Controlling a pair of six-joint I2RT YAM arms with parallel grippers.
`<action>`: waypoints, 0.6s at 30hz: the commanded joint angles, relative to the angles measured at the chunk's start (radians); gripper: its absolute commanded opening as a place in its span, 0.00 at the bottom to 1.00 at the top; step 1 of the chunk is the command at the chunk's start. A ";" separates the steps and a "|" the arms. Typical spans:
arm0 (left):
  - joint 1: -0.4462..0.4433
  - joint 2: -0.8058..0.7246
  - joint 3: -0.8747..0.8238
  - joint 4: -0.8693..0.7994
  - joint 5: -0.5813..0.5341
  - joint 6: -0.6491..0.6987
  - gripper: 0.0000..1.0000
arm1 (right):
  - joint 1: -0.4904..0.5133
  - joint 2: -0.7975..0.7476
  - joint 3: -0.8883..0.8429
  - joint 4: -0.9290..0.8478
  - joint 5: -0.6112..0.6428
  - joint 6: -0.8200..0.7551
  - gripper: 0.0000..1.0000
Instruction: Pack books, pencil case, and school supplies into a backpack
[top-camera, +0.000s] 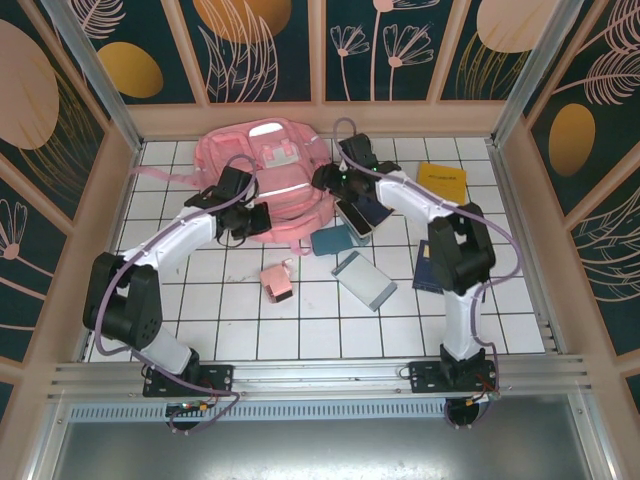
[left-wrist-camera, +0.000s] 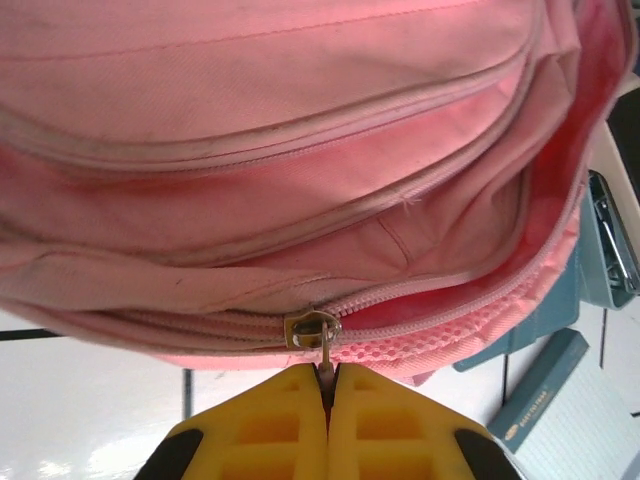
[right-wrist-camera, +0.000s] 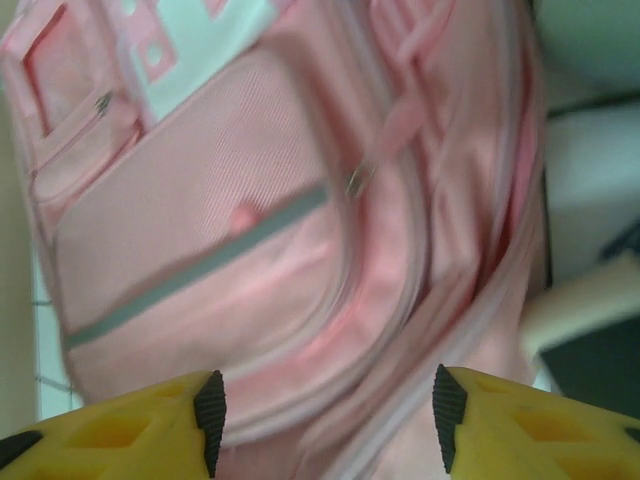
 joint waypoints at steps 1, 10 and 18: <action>-0.005 0.020 0.061 0.069 0.055 -0.010 0.00 | 0.051 -0.100 -0.134 0.086 0.001 0.091 0.62; -0.007 0.033 0.050 0.062 0.064 0.031 0.00 | 0.130 -0.079 -0.267 0.200 -0.114 0.265 0.62; -0.005 0.013 0.002 0.077 0.070 0.045 0.00 | 0.136 0.042 -0.231 0.271 -0.128 0.356 0.52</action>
